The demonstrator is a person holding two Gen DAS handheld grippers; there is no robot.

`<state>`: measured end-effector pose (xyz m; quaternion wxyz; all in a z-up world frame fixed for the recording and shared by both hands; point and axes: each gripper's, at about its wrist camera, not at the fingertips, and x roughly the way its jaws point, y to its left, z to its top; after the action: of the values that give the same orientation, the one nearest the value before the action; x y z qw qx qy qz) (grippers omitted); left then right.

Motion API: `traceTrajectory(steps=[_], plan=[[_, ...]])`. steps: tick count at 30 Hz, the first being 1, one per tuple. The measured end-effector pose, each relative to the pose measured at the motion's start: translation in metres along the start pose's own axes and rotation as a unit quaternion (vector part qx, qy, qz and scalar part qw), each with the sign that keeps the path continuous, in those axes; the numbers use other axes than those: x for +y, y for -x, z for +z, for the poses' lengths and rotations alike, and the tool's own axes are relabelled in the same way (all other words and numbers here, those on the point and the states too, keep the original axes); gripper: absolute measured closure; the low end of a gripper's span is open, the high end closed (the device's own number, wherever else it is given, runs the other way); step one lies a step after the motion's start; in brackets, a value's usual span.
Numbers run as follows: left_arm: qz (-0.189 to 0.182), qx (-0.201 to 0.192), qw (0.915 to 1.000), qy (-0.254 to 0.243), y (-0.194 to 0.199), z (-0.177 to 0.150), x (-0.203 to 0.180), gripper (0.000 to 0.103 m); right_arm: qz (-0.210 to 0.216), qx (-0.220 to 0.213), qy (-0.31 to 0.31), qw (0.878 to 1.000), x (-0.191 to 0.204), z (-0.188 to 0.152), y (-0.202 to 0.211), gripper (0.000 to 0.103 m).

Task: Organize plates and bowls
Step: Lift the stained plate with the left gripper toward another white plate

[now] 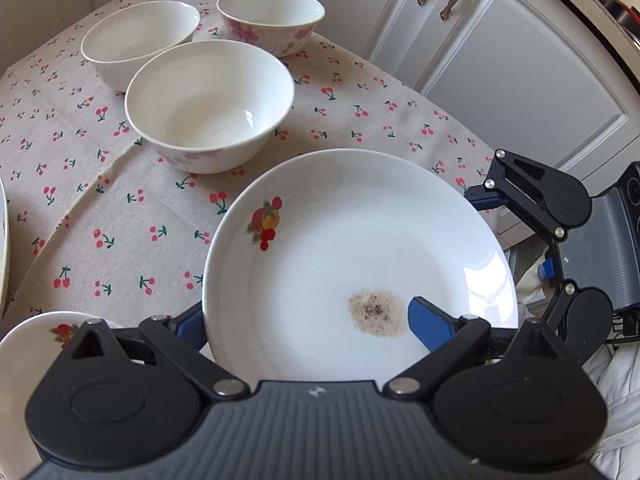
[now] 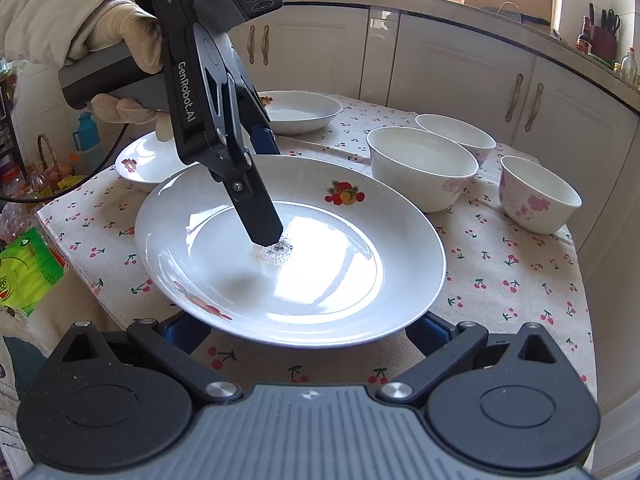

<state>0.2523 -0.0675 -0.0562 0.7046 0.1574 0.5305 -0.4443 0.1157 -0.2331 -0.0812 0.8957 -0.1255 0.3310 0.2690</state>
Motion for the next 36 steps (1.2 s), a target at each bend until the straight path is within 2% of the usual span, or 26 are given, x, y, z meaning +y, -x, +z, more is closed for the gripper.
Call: traceTrajectory(steps=[11,21,28,36], plan=[[-0.005,-0.021,0.9997,0.005,0.006,-0.003,0.004,0.007,0.016,0.011,-0.006,1.000,-0.006,0.006,-0.002,0.000],[-0.002,-0.011,0.9999,0.007,-0.009,-0.001,0.010,0.007,0.048,0.018,-0.021,0.998,-0.012,0.001,-0.011,0.000],[-0.001,-0.010,0.9999,0.005,-0.012,0.002,0.013,0.008,0.093,0.022,-0.012,0.995,-0.016,-0.004,-0.010,0.000],[-0.003,-0.010,0.9999,-0.002,-0.013,0.004,0.015,0.008,0.074,0.016,0.019,0.997,-0.011,-0.005,-0.017,0.000]])
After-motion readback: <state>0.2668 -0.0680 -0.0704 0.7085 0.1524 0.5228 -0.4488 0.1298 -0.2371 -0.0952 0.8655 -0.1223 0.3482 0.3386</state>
